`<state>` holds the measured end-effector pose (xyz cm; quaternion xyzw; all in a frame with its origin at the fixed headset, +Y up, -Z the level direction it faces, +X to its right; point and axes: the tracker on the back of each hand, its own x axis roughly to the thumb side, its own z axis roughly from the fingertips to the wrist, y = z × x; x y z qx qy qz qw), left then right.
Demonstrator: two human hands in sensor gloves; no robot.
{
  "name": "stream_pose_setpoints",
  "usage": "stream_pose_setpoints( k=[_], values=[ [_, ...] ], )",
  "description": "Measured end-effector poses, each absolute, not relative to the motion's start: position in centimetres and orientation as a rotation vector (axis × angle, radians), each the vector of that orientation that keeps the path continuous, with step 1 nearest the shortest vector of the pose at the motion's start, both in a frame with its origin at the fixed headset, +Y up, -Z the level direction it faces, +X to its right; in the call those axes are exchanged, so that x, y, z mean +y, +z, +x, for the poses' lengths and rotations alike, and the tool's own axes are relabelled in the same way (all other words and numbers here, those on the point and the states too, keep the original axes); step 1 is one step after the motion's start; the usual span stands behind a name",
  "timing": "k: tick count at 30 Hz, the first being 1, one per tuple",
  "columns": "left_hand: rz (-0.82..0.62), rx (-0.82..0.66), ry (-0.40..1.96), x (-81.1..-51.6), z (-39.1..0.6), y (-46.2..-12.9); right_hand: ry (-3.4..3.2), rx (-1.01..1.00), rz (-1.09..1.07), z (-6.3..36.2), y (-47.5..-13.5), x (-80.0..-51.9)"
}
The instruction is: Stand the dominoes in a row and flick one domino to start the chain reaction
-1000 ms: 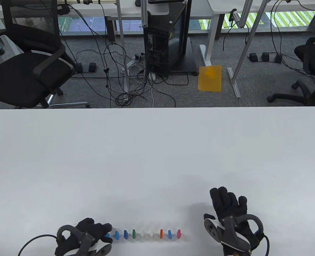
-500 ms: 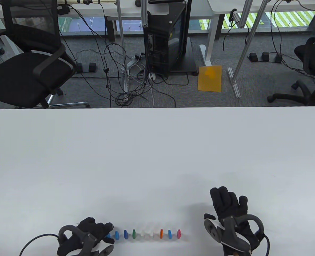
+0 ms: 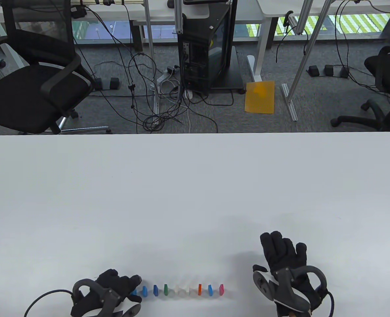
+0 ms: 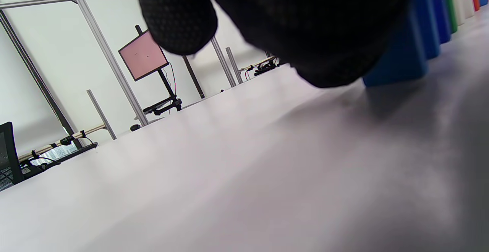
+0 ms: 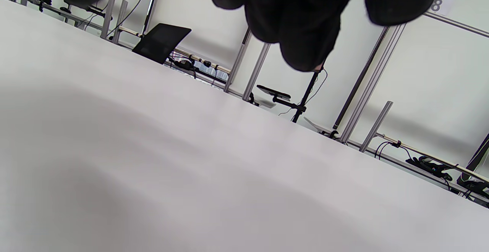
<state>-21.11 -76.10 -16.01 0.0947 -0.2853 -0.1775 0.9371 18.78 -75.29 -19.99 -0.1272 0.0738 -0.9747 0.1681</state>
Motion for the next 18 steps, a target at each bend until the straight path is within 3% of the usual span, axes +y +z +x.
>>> stream_pose_setpoints(
  k=[18],
  values=[
    [0.215,-0.58,-0.382,-75.97,-21.09,-15.7,-2.772,0.197,-0.357,18.76,-19.95,-75.1]
  ],
)
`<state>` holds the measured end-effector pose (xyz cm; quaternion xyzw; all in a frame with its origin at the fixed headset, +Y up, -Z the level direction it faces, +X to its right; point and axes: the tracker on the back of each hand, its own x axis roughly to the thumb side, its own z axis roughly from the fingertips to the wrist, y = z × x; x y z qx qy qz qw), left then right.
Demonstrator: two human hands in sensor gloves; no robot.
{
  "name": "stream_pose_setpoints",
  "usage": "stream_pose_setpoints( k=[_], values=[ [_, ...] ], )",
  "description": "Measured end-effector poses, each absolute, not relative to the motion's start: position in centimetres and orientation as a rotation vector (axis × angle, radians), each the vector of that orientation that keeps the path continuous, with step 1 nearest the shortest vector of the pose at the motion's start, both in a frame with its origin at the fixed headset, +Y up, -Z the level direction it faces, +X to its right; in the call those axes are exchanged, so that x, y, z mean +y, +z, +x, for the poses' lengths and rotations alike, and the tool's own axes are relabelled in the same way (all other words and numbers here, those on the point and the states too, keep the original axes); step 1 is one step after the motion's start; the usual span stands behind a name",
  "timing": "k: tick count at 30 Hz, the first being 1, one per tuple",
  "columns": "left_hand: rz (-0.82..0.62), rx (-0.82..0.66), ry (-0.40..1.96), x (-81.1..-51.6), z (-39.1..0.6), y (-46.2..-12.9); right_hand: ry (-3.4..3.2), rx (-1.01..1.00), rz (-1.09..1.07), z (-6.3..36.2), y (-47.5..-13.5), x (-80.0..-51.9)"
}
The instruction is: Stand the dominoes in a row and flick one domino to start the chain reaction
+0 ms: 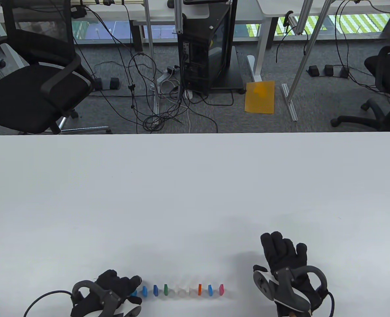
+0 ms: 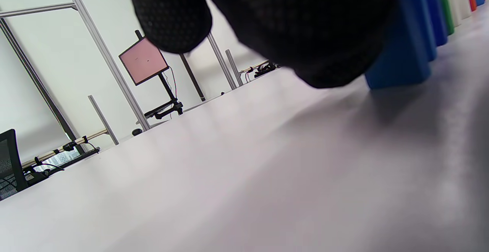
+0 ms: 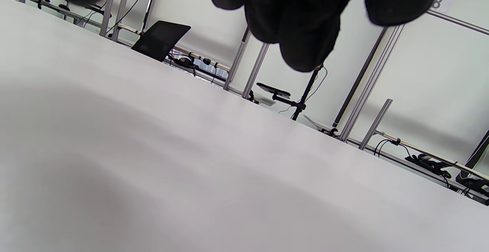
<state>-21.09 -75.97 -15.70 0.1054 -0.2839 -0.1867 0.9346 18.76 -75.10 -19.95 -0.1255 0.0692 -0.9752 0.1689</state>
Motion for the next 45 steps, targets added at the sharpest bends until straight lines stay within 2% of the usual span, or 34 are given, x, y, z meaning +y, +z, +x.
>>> stream_pose_setpoints(
  k=[13,21,27,31,35,45],
  values=[
    [0.247,-0.544,-0.345,-74.7,-21.9,-14.6,-2.772,0.203,-0.361,18.7,-19.9,-74.9],
    [0.318,-0.424,-0.342,-73.0,-24.6,-14.6,-2.773,0.219,-0.367,18.7,-19.8,-74.7],
    [0.298,-0.37,-0.423,-73.5,-26.4,-15.2,-2.769,0.217,-0.371,18.7,-19.8,-74.8],
    [0.233,-0.38,-0.456,-74.6,-27.0,-15.1,-2.766,0.205,-0.367,18.7,-19.8,-74.8],
    [0.256,-0.382,-0.507,-74.5,-26.9,-14.8,-2.76,0.197,-0.366,18.7,-19.7,-74.8],
    [0.205,-0.5,-0.543,-74.9,-23.9,-14.7,-2.762,0.195,-0.369,18.7,-19.7,-74.6]
  ],
)
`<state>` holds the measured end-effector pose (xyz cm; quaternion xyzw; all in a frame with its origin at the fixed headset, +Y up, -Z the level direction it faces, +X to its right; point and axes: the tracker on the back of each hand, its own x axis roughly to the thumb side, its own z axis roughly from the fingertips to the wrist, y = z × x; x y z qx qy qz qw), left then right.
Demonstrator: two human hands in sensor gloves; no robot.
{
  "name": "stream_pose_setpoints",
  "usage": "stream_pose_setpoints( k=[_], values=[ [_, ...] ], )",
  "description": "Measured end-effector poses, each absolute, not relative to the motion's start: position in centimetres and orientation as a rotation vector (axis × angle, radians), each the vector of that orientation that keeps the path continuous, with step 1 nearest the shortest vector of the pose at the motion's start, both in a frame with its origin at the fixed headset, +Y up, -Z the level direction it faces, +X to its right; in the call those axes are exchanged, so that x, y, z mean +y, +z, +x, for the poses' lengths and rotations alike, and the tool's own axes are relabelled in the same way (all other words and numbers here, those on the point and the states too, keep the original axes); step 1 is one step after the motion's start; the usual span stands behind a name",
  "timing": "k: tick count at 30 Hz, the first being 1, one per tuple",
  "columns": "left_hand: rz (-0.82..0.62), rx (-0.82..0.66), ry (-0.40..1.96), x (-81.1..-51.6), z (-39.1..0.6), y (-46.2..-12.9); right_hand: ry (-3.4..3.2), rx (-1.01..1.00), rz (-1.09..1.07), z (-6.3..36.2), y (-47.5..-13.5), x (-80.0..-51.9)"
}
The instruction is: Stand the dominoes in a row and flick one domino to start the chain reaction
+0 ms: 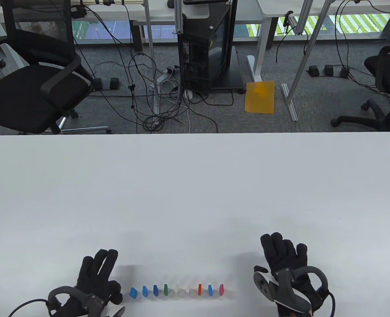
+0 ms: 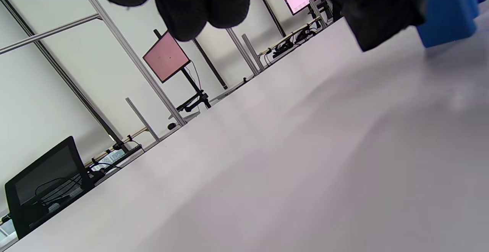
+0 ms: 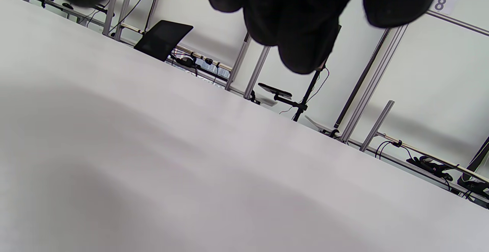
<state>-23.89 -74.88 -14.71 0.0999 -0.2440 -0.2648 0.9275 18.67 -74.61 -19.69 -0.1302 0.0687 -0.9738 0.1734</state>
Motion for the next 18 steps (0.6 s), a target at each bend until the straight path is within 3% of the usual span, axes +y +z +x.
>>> stream_pose_setpoints(
  k=[10,18],
  values=[
    [0.258,-0.609,-0.465,-74.4,-20.9,-14.3,-2.762,0.201,-0.371,18.7,-19.6,-74.6],
    [0.317,-0.446,-0.45,-73.1,-23.5,-16.0,-2.758,0.194,-0.375,18.6,-19.6,-74.5]
  ],
)
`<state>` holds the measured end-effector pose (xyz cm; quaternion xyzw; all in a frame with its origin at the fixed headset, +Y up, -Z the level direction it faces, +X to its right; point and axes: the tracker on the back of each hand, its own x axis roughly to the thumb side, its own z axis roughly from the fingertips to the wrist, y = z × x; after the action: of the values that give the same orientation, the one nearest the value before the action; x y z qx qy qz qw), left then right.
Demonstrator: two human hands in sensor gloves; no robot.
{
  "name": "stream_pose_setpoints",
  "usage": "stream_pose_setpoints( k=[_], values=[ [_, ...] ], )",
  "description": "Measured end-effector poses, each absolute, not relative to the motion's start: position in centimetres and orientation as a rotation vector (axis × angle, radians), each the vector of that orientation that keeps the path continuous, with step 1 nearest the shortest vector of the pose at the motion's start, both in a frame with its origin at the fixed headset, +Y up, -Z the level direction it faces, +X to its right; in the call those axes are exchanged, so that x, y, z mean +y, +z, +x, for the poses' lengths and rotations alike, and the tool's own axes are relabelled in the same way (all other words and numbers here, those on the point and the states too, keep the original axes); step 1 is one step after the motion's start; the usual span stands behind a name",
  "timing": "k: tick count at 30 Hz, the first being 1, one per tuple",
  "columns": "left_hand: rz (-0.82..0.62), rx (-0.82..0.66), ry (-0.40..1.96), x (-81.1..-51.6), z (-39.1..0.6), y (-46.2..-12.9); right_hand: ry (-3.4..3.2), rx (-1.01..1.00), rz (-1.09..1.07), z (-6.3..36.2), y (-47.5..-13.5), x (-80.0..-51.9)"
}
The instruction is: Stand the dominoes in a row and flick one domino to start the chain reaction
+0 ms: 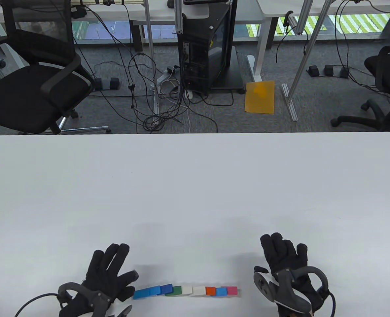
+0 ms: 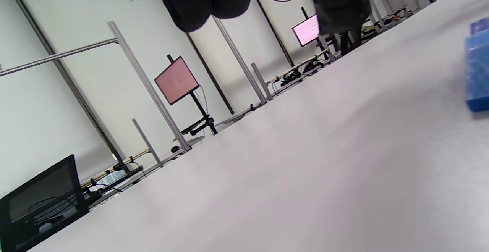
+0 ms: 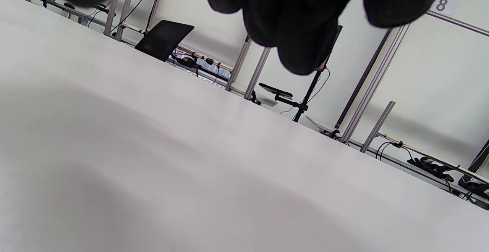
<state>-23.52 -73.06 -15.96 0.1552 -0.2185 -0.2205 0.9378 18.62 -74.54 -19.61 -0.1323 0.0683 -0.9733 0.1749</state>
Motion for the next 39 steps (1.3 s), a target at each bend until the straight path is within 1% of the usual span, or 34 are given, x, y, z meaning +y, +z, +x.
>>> stream_pose_setpoints(
  k=[4,8,10,14,18,21,27,33,39],
  values=[
    [0.309,-0.327,-0.403,-72.5,-24.9,-18.3,-2.755,0.2,-0.387,18.5,-19.6,-74.5],
    [0.286,-0.243,-0.342,-72.2,-25.7,-20.5,-2.751,0.215,-0.401,18.3,-19.6,-74.6],
    [0.263,-0.194,-0.323,-72.5,-26.0,-21.7,-2.745,0.208,-0.414,18.1,-19.7,-74.9],
    [0.229,-0.132,-0.347,-73.4,-26.7,-22.8,-2.727,0.166,-0.421,17.9,-20.0,-75.5],
    [0.202,-0.115,-0.416,-74.5,-27.4,-22.9,-2.696,0.138,-0.418,17.9,-20.1,-75.9],
    [0.212,-0.104,-0.454,-74.5,-27.8,-22.8,-2.704,0.154,-0.43,17.7,-20.1,-76.1],
    [0.215,-0.063,-0.391,-74.5,-29.2,-22.7,-2.68,0.155,-0.45,17.2,-20.4,-76.2],
    [0.225,-0.053,-0.463,-74.9,-30.3,-22.5,-2.67,0.294,-0.429,16.9,-20.3,-76.2],
    [0.222,-0.061,-0.415,-74.7,-30.7,-22.3,-2.651,0.248,-0.348,17.7,-20.7,-77.0]
  ],
)
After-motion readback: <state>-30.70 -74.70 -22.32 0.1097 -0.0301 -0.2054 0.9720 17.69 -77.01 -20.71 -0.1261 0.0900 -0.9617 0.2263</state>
